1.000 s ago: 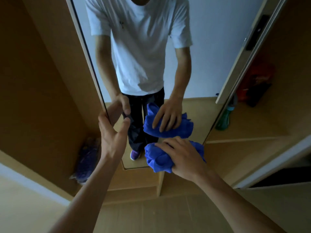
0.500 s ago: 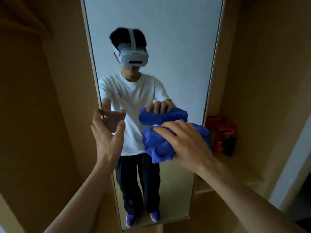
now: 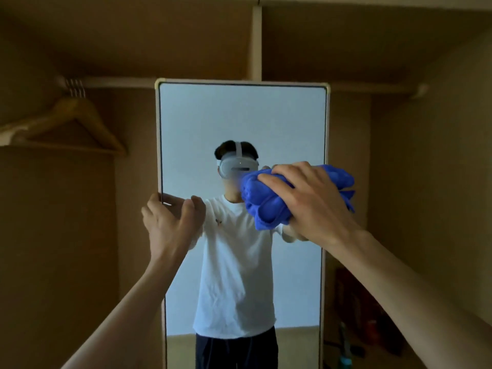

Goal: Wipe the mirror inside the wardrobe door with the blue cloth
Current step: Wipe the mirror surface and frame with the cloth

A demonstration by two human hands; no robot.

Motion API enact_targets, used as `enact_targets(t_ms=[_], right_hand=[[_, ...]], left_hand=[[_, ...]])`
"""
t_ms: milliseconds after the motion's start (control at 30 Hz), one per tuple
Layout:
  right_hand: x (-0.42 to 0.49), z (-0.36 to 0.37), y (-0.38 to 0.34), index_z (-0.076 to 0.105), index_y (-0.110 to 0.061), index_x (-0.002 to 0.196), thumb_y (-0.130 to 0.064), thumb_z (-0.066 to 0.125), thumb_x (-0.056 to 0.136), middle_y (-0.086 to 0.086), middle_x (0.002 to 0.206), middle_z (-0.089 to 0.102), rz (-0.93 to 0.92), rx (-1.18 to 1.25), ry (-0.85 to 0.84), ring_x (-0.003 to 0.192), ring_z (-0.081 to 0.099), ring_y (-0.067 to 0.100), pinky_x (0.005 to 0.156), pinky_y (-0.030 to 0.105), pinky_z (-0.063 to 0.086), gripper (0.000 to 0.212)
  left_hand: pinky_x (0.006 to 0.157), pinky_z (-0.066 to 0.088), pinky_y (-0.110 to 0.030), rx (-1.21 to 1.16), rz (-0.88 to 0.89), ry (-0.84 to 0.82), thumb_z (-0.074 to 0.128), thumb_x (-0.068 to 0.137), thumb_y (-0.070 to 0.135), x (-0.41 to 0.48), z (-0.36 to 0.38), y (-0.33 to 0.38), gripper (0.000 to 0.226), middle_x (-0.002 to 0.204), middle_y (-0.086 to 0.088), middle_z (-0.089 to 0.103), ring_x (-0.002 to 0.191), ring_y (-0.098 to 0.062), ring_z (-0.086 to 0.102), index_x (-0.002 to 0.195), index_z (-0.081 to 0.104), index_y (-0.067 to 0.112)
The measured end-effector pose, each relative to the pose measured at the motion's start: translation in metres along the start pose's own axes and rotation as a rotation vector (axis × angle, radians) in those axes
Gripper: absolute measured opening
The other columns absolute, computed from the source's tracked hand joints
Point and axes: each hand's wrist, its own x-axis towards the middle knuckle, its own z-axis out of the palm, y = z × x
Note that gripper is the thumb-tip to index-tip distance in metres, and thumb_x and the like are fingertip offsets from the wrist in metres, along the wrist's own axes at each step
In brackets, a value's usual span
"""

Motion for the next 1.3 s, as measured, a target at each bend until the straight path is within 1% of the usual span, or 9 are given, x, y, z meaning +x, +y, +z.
enact_targets(t_ms=[67, 233, 333, 467, 600, 800, 1033, 1200, 1300], right_hand=[[0.016, -0.007, 0.017, 0.055, -0.015, 0.136, -0.017, 0.072, 0.075, 0.008, 0.127, 0.058, -0.013, -0.036, 0.025, 0.107, 0.054, 0.032, 0.089, 0.050, 0.044, 0.063], [0.058, -0.024, 0.052, 0.055, -0.016, 0.135, -0.024, 0.075, 0.078, 0.009, 0.128, 0.058, -0.043, -0.153, 0.126, 0.107, 0.054, 0.033, 0.089, 0.049, 0.044, 0.061], [0.084, -0.034, 0.069, 0.053, -0.018, 0.137, -0.026, 0.075, 0.081, 0.008, 0.132, 0.056, -0.043, -0.208, 0.147, 0.113, 0.052, 0.034, 0.091, 0.049, 0.043, 0.061], [0.110, -0.040, 0.086, 0.049, -0.020, 0.138, -0.020, 0.068, 0.084, 0.007, 0.132, 0.054, -0.014, -0.264, 0.166, 0.113, 0.050, 0.033, 0.090, 0.048, 0.041, 0.057], [0.130, -0.043, 0.091, 0.051, -0.021, 0.137, -0.017, 0.064, 0.084, 0.006, 0.128, 0.056, 0.010, -0.277, 0.216, 0.107, 0.051, 0.033, 0.085, 0.047, 0.041, 0.055], [0.143, -0.037, 0.091, 0.051, -0.022, 0.135, -0.023, 0.063, 0.086, 0.005, 0.123, 0.057, 0.039, -0.278, 0.223, 0.103, 0.052, 0.032, 0.080, 0.044, 0.040, 0.051], [0.136, -0.024, 0.086, 0.050, -0.022, 0.136, -0.028, 0.064, 0.085, 0.004, 0.124, 0.059, 0.076, -0.203, 0.210, 0.107, 0.053, 0.031, 0.086, 0.046, 0.042, 0.053], [0.123, -0.014, 0.076, 0.052, -0.023, 0.135, -0.031, 0.061, 0.083, 0.003, 0.123, 0.060, 0.086, -0.166, 0.209, 0.109, 0.053, 0.031, 0.090, 0.047, 0.041, 0.054], [0.112, -0.006, 0.066, 0.054, -0.023, 0.133, -0.039, 0.059, 0.083, 0.001, 0.122, 0.060, 0.094, -0.150, 0.208, 0.108, 0.053, 0.030, 0.087, 0.046, 0.041, 0.053]], left_hand=[[0.111, 0.040, -0.055, 0.013, 0.020, 0.042, 0.060, 0.096, 0.038, 0.013, 0.004, 0.013, 0.062, 0.142, -0.009, 0.036, 0.135, -0.033, 0.039, 0.145, 0.033, 0.012], [0.113, 0.037, -0.056, 0.026, 0.095, 0.140, 0.057, 0.098, 0.039, 0.040, 0.012, 0.047, 0.070, 0.151, -0.016, 0.033, 0.140, -0.036, 0.035, 0.155, 0.025, 0.013], [0.113, 0.038, -0.058, 0.038, 0.104, 0.166, 0.056, 0.098, 0.042, 0.051, 0.016, 0.062, 0.073, 0.154, -0.017, 0.030, 0.142, -0.037, 0.034, 0.157, 0.022, 0.016], [0.114, 0.037, -0.057, 0.058, 0.132, 0.171, 0.054, 0.098, 0.045, 0.059, 0.017, 0.070, 0.074, 0.159, -0.015, 0.029, 0.145, -0.036, 0.033, 0.158, 0.019, 0.018], [0.115, 0.036, -0.058, 0.099, 0.146, 0.171, 0.053, 0.098, 0.048, 0.061, 0.018, 0.067, 0.076, 0.160, -0.015, 0.029, 0.146, -0.036, 0.032, 0.159, 0.017, 0.019], [0.113, 0.038, -0.058, 0.107, 0.160, 0.178, 0.053, 0.098, 0.048, 0.059, 0.019, 0.060, 0.076, 0.159, -0.014, 0.030, 0.144, -0.036, 0.035, 0.159, 0.016, 0.024], [0.110, 0.040, -0.059, 0.095, 0.162, 0.185, 0.053, 0.098, 0.050, 0.059, 0.022, 0.050, 0.075, 0.157, -0.013, 0.032, 0.142, -0.036, 0.038, 0.159, 0.014, 0.032], [0.107, 0.043, -0.059, 0.068, 0.148, 0.203, 0.056, 0.098, 0.047, 0.045, 0.029, 0.033, 0.076, 0.153, -0.013, 0.035, 0.139, -0.035, 0.042, 0.159, 0.012, 0.037], [0.105, 0.045, -0.057, 0.053, 0.130, 0.217, 0.057, 0.098, 0.045, 0.038, 0.031, 0.019, 0.074, 0.152, -0.012, 0.037, 0.135, -0.034, 0.045, 0.157, 0.013, 0.041]])
